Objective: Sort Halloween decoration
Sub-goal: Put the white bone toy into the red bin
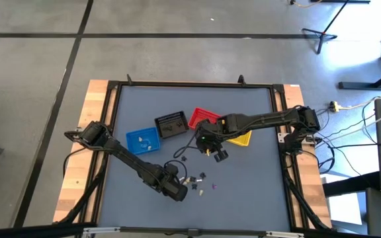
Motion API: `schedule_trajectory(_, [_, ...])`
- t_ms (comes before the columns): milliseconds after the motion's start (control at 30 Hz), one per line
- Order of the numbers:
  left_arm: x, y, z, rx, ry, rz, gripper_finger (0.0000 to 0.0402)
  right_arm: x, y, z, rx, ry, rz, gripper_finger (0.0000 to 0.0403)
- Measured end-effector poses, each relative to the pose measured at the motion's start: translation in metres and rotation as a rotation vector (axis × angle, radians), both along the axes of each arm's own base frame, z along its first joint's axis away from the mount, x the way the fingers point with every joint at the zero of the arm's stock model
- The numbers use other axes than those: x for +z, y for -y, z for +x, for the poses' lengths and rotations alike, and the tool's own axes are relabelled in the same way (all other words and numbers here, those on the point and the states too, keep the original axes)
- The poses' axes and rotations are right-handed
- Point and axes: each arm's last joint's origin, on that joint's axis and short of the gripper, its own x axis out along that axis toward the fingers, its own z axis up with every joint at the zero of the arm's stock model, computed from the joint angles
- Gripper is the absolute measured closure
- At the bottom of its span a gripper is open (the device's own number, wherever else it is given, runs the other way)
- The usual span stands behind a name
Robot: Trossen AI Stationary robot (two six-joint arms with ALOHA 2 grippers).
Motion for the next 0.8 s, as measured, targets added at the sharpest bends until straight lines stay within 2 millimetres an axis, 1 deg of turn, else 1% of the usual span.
schedule_trajectory(333, [0.004, -0.001, -0.001, 0.001, 0.007, 0.004, 0.0401, 0.0, 0.0, -0.001, -0.001, -0.009, -0.001, 0.0278])
schedule_trajectory(500, [0.005, -0.001, -0.001, 0.001, 0.006, 0.002, 0.0401, 0.002, 0.001, -0.007, -0.001, -0.045, -0.003, 0.0278])
schedule_trajectory(633, [0.007, -0.001, 0.0, -0.008, 0.005, 0.007, 0.0401, 0.011, 0.001, -0.014, -0.001, -0.045, -0.003, 0.0278])
schedule_trajectory(800, [0.014, -0.001, 0.005, -0.015, 0.03, 0.007, 0.0402, 0.025, 0.002, -0.024, -0.002, -0.017, -0.001, 0.0278])
